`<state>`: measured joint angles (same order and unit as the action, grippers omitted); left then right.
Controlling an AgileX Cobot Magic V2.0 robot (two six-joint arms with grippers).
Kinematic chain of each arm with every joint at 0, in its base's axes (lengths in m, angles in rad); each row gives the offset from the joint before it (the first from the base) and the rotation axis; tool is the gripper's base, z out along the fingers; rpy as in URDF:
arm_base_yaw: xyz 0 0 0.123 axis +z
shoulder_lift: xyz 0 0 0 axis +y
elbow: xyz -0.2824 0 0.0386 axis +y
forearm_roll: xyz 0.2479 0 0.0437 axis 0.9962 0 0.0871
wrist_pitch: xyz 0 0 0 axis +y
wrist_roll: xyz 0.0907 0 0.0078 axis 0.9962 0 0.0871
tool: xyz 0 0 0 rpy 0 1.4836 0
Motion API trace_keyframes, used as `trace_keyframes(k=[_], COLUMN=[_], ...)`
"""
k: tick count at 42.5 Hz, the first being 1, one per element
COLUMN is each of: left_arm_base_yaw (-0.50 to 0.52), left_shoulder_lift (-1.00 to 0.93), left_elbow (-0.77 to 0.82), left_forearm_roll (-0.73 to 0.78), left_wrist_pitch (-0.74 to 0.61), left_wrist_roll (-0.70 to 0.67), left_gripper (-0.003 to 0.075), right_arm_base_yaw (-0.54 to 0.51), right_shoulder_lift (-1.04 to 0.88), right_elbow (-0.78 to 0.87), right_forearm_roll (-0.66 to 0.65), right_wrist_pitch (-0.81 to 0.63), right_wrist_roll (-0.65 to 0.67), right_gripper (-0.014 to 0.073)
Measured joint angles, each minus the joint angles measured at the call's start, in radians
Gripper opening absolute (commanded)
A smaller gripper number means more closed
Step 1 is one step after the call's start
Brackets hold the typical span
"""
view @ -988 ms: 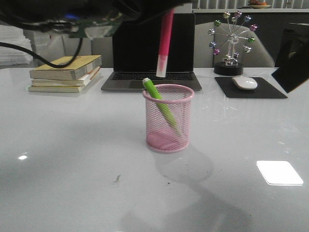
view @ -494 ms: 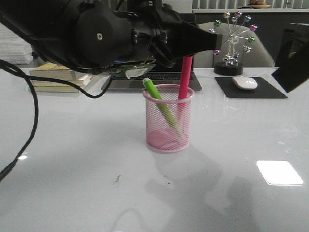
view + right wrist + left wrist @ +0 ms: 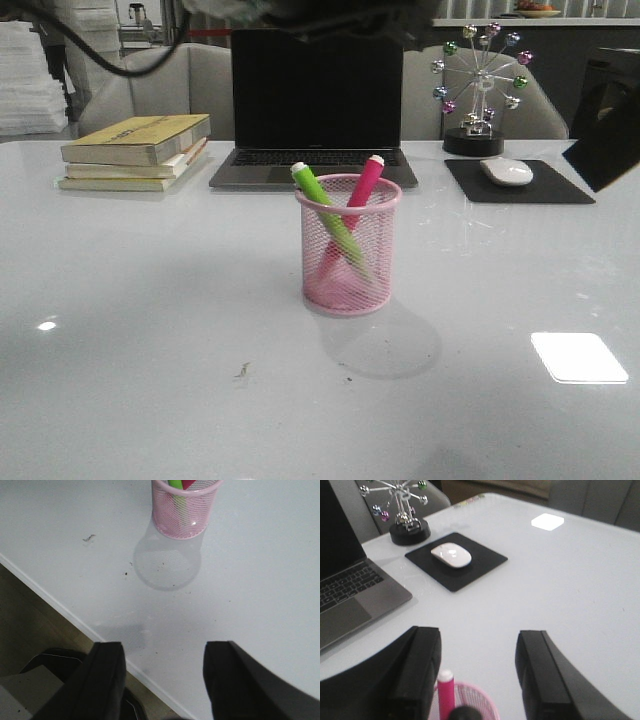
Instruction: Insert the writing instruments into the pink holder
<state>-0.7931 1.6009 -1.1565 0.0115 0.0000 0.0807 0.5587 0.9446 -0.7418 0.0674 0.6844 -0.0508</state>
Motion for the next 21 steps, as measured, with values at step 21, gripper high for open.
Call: trace_keyframes(k=[21], left_arm_base_yaw=[0.0], left_shoulder_lift=[-0.597], left_elbow=[0.289], left_forearm_roll=[0.014], left_wrist_pitch=[0.426], left_wrist_roll=[0.004], left_gripper=[0.0401], right_arm_base_yaw=[0.0], right_shoulder_lift=[0.0], right_elbow=[0.0], right_forearm_roll=[0.0], right_wrist_pitch=[0.002], right_wrist_roll=[0.0], right_gripper=[0.0469])
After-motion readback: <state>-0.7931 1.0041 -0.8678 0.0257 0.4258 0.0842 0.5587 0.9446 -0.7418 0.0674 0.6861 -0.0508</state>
